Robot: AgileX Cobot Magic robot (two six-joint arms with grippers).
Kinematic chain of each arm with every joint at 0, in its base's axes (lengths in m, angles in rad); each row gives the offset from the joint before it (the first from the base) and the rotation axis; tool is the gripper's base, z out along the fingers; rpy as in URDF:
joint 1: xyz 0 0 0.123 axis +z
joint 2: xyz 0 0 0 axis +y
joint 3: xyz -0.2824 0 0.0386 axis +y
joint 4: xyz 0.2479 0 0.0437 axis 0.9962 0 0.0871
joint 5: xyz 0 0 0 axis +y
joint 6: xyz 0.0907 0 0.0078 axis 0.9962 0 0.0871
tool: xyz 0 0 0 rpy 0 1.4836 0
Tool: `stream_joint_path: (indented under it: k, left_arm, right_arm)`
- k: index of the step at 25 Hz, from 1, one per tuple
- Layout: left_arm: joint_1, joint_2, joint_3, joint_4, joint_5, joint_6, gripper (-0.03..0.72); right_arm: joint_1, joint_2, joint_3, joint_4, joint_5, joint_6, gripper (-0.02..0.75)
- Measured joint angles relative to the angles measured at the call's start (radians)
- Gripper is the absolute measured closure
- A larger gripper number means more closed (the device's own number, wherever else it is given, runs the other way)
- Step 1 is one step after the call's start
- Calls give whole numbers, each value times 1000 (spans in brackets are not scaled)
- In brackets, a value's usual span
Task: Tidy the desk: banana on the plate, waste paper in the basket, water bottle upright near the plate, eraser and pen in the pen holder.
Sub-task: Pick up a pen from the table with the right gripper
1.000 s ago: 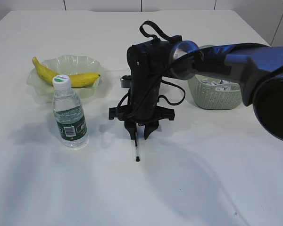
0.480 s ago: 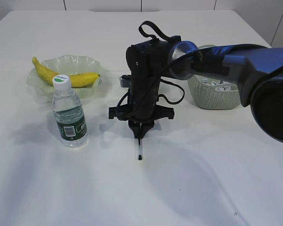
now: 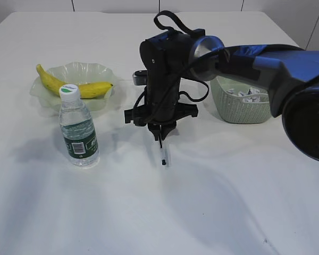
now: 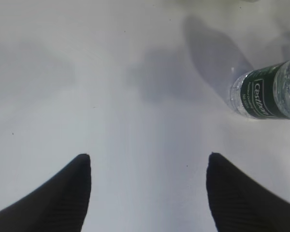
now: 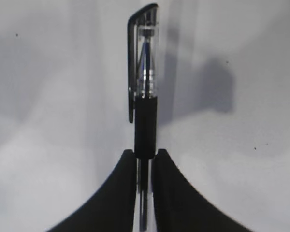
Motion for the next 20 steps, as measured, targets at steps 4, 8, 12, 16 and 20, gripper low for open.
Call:
stream_joint_path:
  k: [4, 8, 12, 16, 20]
  left_arm:
    - [0, 0, 0, 0, -1, 0, 161]
    - [0, 0, 0, 0, -1, 0, 161]
    - [0, 0, 0, 0, -1, 0, 161]
    - [0, 0, 0, 0, -1, 0, 161]
    - [0, 0, 0, 0, -1, 0, 161]
  right_arm:
    - [0, 0, -5, -1, 60, -80, 688]
    - [0, 1, -5, -14, 73, -135, 688]
    - [0, -7, -5, -16, 75, -182, 689]
    - [0, -54, -5, -3, 77, -208, 689]
    - [0, -124, 1, -3, 77, -213, 689]
